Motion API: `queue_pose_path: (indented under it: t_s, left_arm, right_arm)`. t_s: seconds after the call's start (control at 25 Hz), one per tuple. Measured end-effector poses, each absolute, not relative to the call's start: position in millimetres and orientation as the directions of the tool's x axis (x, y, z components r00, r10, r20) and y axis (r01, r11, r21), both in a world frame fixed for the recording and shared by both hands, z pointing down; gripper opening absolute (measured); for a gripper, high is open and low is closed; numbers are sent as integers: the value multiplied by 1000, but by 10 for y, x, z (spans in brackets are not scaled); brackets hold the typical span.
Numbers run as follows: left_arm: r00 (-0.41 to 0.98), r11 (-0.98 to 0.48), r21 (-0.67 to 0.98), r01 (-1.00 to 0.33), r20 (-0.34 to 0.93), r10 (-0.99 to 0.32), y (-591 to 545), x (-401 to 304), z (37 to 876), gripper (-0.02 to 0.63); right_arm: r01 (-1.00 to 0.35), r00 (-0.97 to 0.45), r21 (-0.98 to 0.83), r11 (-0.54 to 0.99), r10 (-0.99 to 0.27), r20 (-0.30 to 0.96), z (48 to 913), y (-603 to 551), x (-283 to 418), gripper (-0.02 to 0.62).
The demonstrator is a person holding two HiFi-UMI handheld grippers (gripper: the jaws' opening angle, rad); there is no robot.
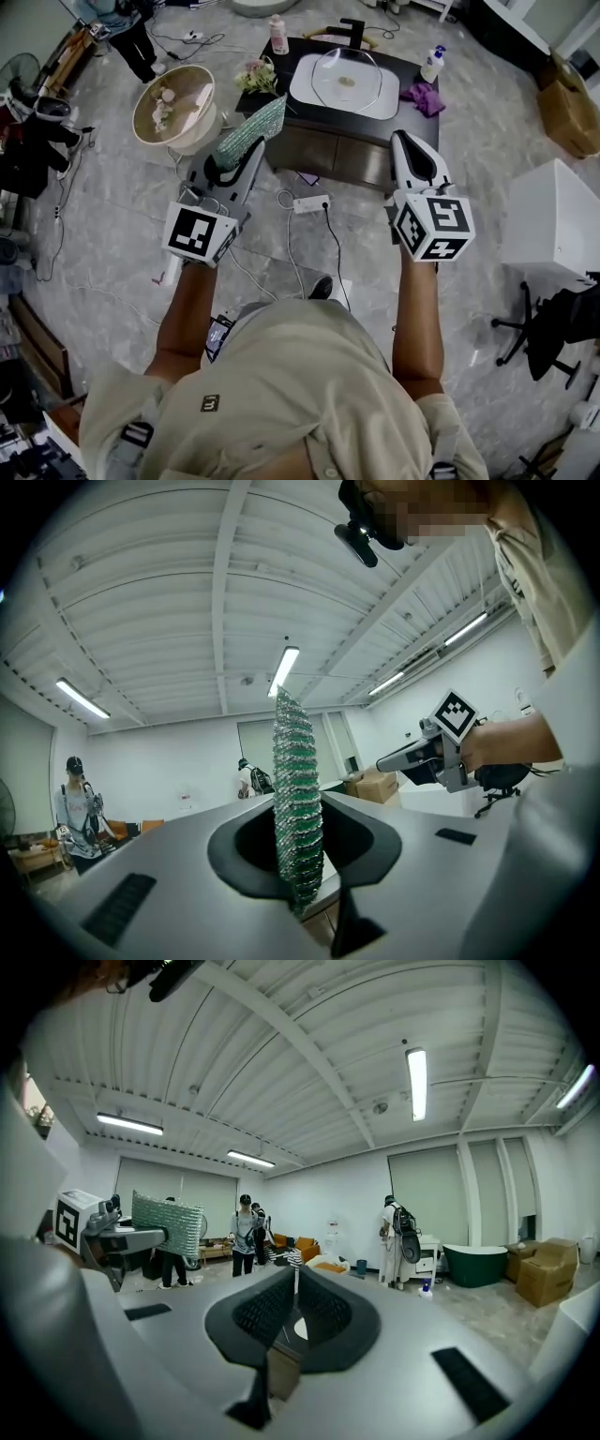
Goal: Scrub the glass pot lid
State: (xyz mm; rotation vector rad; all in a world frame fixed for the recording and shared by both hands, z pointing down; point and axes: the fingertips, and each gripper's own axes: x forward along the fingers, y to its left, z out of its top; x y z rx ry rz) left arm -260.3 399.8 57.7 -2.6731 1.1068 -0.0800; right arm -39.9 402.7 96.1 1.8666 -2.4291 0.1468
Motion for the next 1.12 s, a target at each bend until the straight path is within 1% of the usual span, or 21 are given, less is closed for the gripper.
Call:
queue_pose_path:
  t_s: [0.2, 0.4, 0.52, 0.8, 1.12]
  left_arm:
    - [712, -679, -274, -681, -30, -701, 3894, -2346, 537, 87]
    - [724, -696, -264, -667, -14, -689, 3793, -2227, 557, 87]
    - [739, -719, -228, -657, -7, -673, 3649, -2207, 599, 87]
    - [808, -792, -187, -581, -18, -589, 3090, -1875, 737, 87]
    - [840, -825, -165, -540, -46, -541, 2178, -1886, 732, 87]
  right_arm:
    - [-966, -256, -61, 251, -962, 94, 968, 3937, -115, 28]
    - [-967, -247, -92, 237, -962, 117, 1092, 3875, 29, 28]
    - [-971, -233, -91, 222, -964, 130, 1106, 3836, 79, 28]
    - [-992, -101, -85, 88, -981, 163, 1213, 3607, 532, 28]
    - [-999, -22, -38, 15, -983, 182, 1126, 2981, 508, 28]
